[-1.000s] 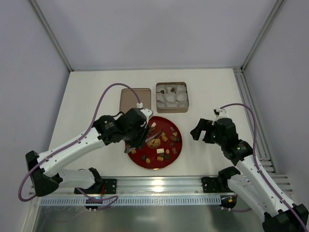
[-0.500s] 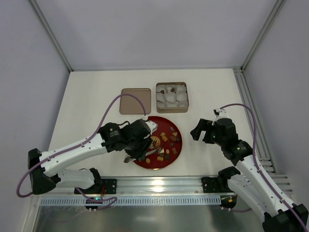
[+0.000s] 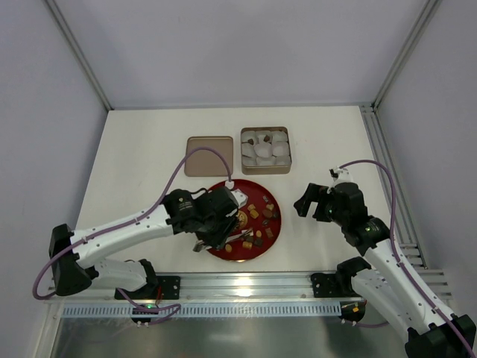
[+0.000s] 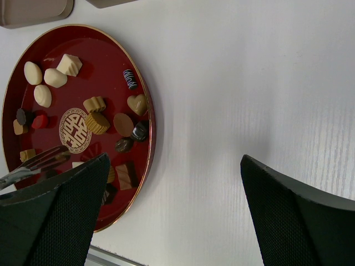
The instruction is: Pack the chocolate
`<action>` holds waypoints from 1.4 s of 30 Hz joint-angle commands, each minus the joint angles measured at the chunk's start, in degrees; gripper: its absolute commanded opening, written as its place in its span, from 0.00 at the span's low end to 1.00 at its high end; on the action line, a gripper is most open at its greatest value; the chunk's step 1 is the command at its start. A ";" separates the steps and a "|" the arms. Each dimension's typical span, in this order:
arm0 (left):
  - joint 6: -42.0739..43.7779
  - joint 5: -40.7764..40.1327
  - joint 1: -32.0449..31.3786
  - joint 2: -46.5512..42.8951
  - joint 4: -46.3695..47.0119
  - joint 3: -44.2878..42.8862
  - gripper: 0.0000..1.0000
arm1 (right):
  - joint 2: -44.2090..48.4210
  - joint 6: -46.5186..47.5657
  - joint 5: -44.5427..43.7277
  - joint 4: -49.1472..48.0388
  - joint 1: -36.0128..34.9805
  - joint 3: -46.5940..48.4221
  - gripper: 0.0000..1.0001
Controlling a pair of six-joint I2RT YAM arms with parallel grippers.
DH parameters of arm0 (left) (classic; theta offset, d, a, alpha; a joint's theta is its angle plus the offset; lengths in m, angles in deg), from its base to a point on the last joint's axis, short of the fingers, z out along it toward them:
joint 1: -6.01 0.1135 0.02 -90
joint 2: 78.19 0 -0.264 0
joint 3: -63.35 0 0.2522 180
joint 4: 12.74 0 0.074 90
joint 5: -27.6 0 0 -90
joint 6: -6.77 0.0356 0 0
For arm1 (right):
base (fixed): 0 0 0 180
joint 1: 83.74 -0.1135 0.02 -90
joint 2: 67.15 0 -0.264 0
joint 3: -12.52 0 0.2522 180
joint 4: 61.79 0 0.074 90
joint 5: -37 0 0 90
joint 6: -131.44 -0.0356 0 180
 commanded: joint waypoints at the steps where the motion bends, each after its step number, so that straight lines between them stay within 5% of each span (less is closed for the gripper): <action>1: 1.67 0.57 -0.59 0.57 0.02 -0.16 0.43 | 0.05 -0.02 -0.13 -1.76 -0.07 -0.19 1.00; 31: 3.16 -1.36 -0.68 6.01 0.46 -2.97 0.41 | 0.40 -0.29 -0.40 -1.67 -0.07 -0.45 1.00; 42: 3.43 -0.66 -0.68 6.63 -0.16 -4.64 0.26 | 0.31 -0.29 -0.40 -1.58 -0.16 -0.27 1.00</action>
